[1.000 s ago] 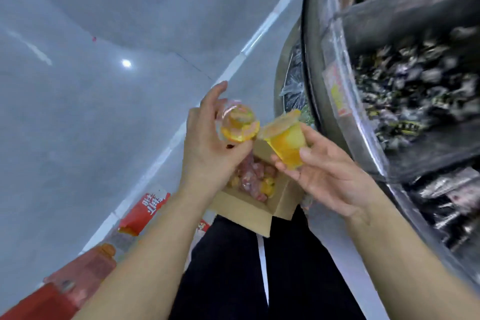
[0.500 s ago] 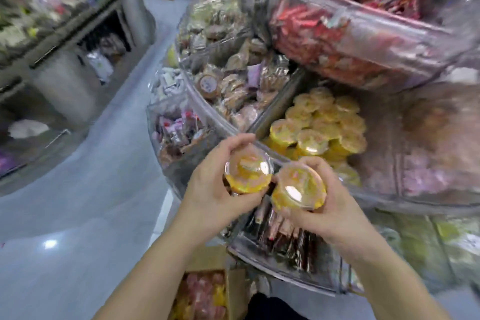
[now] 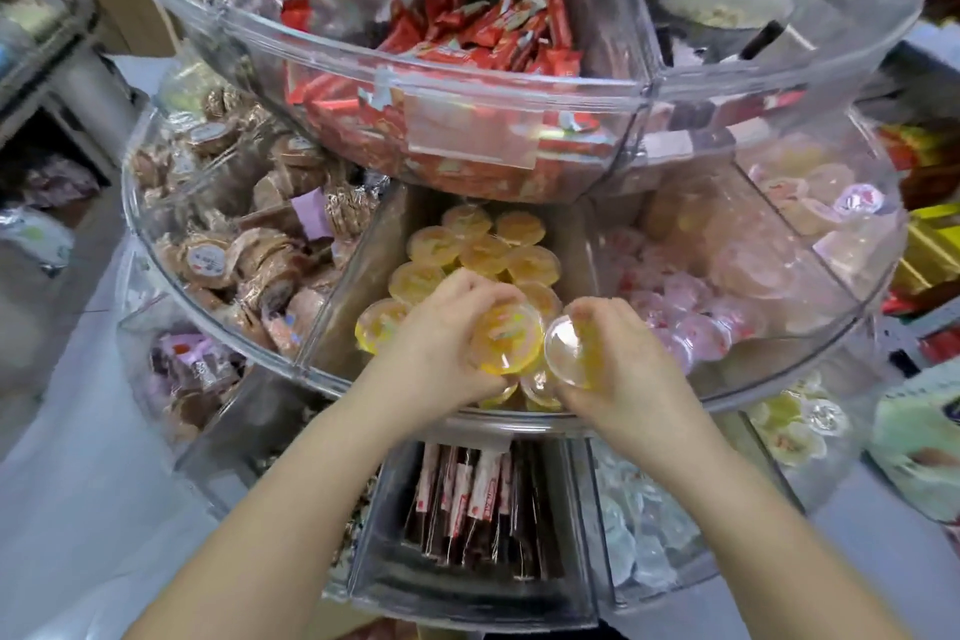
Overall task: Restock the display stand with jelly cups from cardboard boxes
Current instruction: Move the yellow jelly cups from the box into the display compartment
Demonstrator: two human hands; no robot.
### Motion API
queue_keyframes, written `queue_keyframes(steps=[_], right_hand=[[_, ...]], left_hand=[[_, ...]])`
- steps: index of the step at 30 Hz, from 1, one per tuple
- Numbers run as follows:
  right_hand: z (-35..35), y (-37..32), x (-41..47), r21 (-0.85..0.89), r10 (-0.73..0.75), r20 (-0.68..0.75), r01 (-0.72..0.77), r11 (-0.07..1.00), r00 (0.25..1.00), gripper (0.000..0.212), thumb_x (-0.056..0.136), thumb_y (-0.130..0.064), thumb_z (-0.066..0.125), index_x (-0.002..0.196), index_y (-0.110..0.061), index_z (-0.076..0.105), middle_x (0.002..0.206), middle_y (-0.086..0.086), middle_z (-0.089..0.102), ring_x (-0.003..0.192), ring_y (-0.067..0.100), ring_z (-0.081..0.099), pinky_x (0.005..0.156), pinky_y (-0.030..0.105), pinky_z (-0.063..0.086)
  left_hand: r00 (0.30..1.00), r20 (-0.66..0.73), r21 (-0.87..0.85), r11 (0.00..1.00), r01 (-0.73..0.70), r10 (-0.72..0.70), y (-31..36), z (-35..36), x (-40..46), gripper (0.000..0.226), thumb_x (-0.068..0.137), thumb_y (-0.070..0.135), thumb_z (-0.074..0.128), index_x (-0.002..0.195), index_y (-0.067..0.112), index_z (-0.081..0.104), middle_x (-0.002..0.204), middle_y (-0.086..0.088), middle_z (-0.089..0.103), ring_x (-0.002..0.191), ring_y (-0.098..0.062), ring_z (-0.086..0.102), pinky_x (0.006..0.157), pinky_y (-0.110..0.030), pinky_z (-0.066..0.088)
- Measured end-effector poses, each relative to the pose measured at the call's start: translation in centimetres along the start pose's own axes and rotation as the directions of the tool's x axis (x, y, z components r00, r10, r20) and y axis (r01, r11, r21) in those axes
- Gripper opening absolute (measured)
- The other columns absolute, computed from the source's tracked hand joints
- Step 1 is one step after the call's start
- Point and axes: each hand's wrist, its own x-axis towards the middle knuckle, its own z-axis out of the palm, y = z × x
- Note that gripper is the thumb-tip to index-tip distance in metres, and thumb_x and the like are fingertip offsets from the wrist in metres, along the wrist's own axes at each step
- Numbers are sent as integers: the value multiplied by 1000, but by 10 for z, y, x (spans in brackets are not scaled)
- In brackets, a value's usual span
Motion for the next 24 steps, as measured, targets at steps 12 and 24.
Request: queue_keyframes(steps=[12, 24], right_hand=[[7, 5, 27, -708, -205, 163, 259, 657, 965, 71, 35, -43, 89, 95, -15, 65, 74, -2, 61, 73, 24, 55, 60, 34, 40], [-15, 20, 24, -543, -393, 216, 445, 712, 894, 27, 50, -27, 86, 68, -15, 70, 73, -6, 67, 76, 22, 63, 73, 32, 32]], left_hand=[[992, 111, 475, 873, -109, 63, -24, 18, 17, 73, 68, 30, 77, 134, 29, 47, 126, 4, 49, 112, -19, 38, 89, -32, 36], [963, 95, 394, 879, -270, 254, -29, 5, 13, 34, 59, 15, 86, 90, 15, 73, 85, -2, 68, 77, -24, 65, 64, -33, 50]])
